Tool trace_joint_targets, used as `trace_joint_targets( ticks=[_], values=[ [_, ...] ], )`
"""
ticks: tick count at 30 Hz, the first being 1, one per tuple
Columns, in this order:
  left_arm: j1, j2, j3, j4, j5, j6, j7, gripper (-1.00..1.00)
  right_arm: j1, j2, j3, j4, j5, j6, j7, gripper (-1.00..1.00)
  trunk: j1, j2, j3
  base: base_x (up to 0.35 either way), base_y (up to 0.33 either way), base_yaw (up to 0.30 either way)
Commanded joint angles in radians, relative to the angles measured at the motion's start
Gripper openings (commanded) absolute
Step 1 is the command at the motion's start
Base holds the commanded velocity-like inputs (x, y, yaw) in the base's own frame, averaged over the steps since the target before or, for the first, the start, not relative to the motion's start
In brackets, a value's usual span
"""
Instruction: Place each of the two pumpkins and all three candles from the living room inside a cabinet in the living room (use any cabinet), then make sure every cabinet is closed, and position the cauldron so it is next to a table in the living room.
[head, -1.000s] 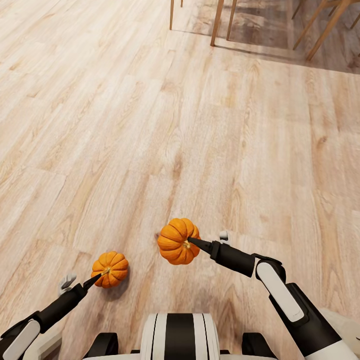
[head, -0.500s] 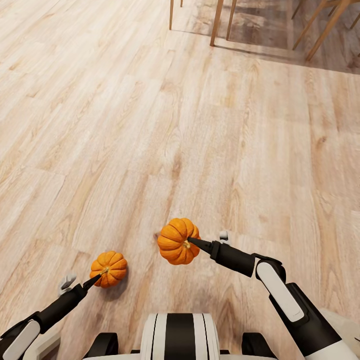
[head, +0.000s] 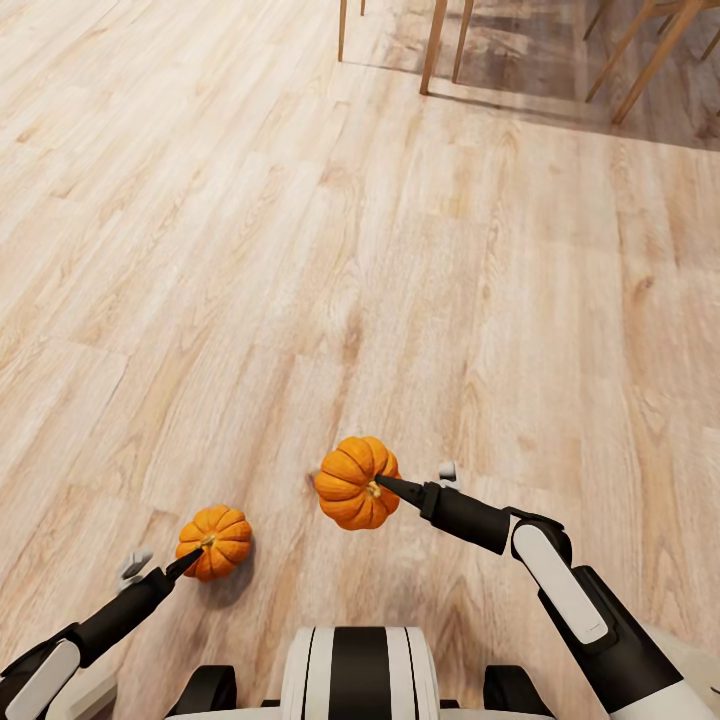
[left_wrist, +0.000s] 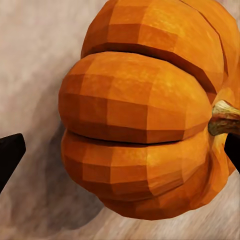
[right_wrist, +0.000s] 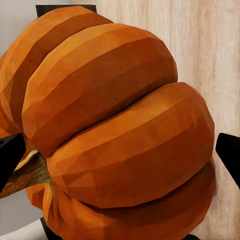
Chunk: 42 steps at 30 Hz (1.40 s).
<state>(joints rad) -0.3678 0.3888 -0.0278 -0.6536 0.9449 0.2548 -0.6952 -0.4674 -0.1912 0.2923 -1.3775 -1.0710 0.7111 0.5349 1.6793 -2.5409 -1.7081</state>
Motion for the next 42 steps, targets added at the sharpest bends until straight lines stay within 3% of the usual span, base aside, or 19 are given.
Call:
trace_joint_targets(
  ticks=[1,26,27,34,42],
  values=[
    [0.0,0.001,-0.003,0.0,0.01,0.007,-0.001,1.0,-0.001,-0.001,0.001,0.0,-0.006,0.004,-0.001,-1.0,0.0,0.0,0.0,0.001,-0.014,0.0],
    [0.0,0.001,-0.003,0.0,0.009,0.007,-0.001,1.0,0.0,-0.001,-0.001,0.0,-0.006,0.004,0.0,-1.0,0.0,0.0,0.0,0.05,-0.022,0.0],
    [0.0,0.001,-0.003,0.0,0.009,0.007,-0.001,-1.0,0.0,-0.001,-0.001,0.0,-0.006,0.004,0.0,-1.0,0.0,0.0,0.0,0.113,-0.051,0.0],
    [0.0,0.0,-0.002,0.002,0.013,-0.037,-0.001,-1.0,-0.001,-0.001,-0.001,0.0,-0.007,0.005,0.0,-1.0,0.0,0.0,0.0,0.055,-0.01,0.0],
    [0.0,0.001,-0.001,0.002,0.018,-0.041,-0.002,-1.0,-0.001,-0.001,-0.001,0.001,-0.007,0.004,0.0,-1.0,0.0,0.0,0.0,0.001,0.0,0.0]
  ],
)
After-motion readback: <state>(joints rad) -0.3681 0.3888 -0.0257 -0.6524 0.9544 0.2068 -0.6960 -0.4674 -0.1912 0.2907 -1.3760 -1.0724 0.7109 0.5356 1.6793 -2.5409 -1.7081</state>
